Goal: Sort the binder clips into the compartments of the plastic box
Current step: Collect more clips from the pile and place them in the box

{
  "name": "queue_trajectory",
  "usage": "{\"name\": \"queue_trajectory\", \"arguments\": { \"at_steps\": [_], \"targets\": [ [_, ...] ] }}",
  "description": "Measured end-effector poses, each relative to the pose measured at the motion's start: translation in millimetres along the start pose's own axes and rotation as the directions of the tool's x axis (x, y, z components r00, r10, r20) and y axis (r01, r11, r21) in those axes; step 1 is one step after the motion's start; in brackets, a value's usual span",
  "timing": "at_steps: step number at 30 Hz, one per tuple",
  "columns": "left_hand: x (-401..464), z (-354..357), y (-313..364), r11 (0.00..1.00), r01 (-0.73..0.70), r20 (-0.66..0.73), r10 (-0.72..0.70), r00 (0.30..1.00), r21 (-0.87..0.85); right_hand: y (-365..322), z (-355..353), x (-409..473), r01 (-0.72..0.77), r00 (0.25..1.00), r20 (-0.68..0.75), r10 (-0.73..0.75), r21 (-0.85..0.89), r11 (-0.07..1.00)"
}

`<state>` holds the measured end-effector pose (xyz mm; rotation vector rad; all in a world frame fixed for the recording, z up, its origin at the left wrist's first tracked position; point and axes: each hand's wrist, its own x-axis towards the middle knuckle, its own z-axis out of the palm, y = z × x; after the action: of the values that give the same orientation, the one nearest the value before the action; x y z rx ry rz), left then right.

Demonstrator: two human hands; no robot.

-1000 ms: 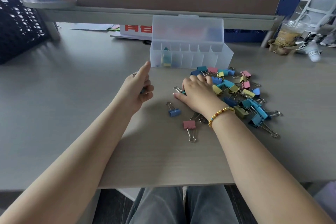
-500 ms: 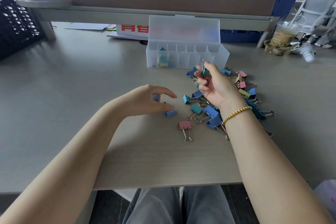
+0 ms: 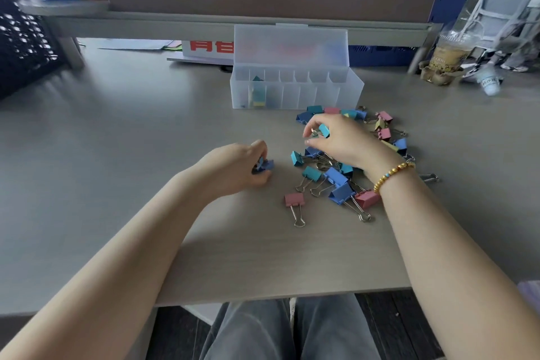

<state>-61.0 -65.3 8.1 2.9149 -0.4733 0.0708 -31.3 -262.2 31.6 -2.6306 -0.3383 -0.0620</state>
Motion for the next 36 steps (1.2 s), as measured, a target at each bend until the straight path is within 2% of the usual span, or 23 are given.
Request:
{"name": "queue_trajectory", "arguments": {
  "at_steps": [2,4,8,10,13,14,15,16,17,18,19,20,22,23,24,26,27,28,31,32,34,35,36],
  "targets": [
    [5.9,3.4,3.3,0.991,-0.028,-0.075,0.037,0.996,0.128,4.0,1.5,-1.4,0.008,0.993,0.121,-0.003,-0.038,0.999],
    [15.4,7.2,6.4,0.970,-0.045,-0.143,0.082,0.986,0.240,4.0,4.1,-0.7,0.031,0.985,0.170,-0.021,-0.054,0.998],
    [25.1,10.6,12.1,0.956,-0.041,-0.137,0.084,0.987,0.289,-0.1,6.3,1.3,0.042,0.980,0.200,-0.015,-0.131,0.991],
    [25.5,12.0,8.2,0.985,-0.002,-0.192,0.036,0.981,0.174,0.9,9.7,3.0,0.028,0.979,0.203,0.006,-0.166,0.986],
    [27.4,12.2,-0.5,0.963,0.047,-0.343,-0.141,0.929,-0.267,-0.3,15.8,3.9,0.001,0.981,0.188,0.039,-0.209,0.978],
    [27.8,10.4,-1.0,0.902,0.056,-0.347,-0.221,0.911,-0.427,-2.6,16.9,2.9,-0.010,0.982,0.184,0.051,-0.218,0.976],
    [27.3,7.6,-0.4,0.788,0.070,-0.303,-0.315,0.899,-0.612,-4.5,17.0,1.2,-0.020,0.982,0.178,0.060,-0.221,0.975],
    [26.0,3.5,1.4,0.598,0.070,-0.215,-0.391,0.895,-0.798,-5.4,16.7,0.2,-0.022,0.984,0.168,0.058,-0.209,0.978],
    [24.7,-0.8,3.2,0.361,0.065,-0.107,-0.436,0.894,-0.930,-5.6,16.2,-0.4,-0.017,0.988,0.151,0.042,-0.164,0.986],
    [23.1,-4.9,4.2,0.148,0.063,-0.010,-0.450,0.893,-0.987,-4.9,15.4,-1.0,-0.013,0.992,0.127,0.022,-0.076,0.997],
    [21.3,-7.8,4.0,0.001,0.067,0.060,-0.456,0.888,-0.998,-4.1,14.9,-0.8,-0.017,0.996,0.088,0.013,0.049,0.999],
    [19.7,-9.9,3.1,-0.094,0.077,0.112,-0.465,0.878,-0.993,-3.5,13.5,-0.1,-0.035,0.999,0.040,0.027,0.193,0.981],
    [17.7,-12.2,1.1,-0.196,0.093,0.178,-0.475,0.862,-0.976,0.2,11.0,4.6,-0.066,0.994,-0.042,0.106,0.542,0.838],
    [17.6,-12.1,0.6,-0.234,0.089,0.193,-0.474,0.859,-0.968,2.0,9.1,6.5,-0.067,0.990,-0.035,0.137,0.736,0.674],
    [17.7,-11.8,0.5,-0.277,0.077,0.204,-0.466,0.861,-0.958,4.1,7.6,7.2,-0.072,0.990,0.008,0.142,0.891,0.449],
    [17.9,-11.8,0.7,-0.339,0.069,0.215,-0.416,0.884,-0.938,7.8,4.4,6.1,-0.108,0.990,0.109,0.089,0.994,-0.011],
    [17.9,-11.4,0.9,-0.340,0.085,0.218,-0.374,0.901,-0.936,9.9,3.4,4.8,-0.126,0.989,0.136,0.058,0.979,-0.158],
    [17.6,-10.4,1.6,-0.324,0.106,0.217,-0.329,0.919,-0.940,13.5,3.7,4.6,-0.135,0.988,0.148,0.037,0.959,-0.249],
    [14.1,-8.5,6.4,-0.173,0.156,0.189,-0.199,0.962,-0.973,16.6,4.4,4.1,-0.134,0.987,0.156,0.042,0.935,-0.329],
    [11.5,-9.7,8.5,-0.064,0.154,0.162,-0.156,0.974,-0.986,16.3,5.1,4.2,-0.136,0.986,0.161,0.050,0.935,-0.328],
    [5.4,-13.4,11.8,0.298,0.078,0.069,-0.041,0.997,-0.951,15.6,5.2,3.7,-0.145,0.982,0.176,0.074,0.940,-0.310],
    [1.2,-16.6,13.2,0.502,0.001,0.028,0.047,0.999,-0.865,15.6,5.1,3.5,-0.152,0.979,0.185,0.087,0.942,-0.300],
    [-2.7,-19.2,14.2,0.656,-0.090,0.015,0.153,0.988,-0.749,16.2,5.3,3.6,-0.156,0.977,0.191,0.094,0.943,-0.294]
  ]
}}
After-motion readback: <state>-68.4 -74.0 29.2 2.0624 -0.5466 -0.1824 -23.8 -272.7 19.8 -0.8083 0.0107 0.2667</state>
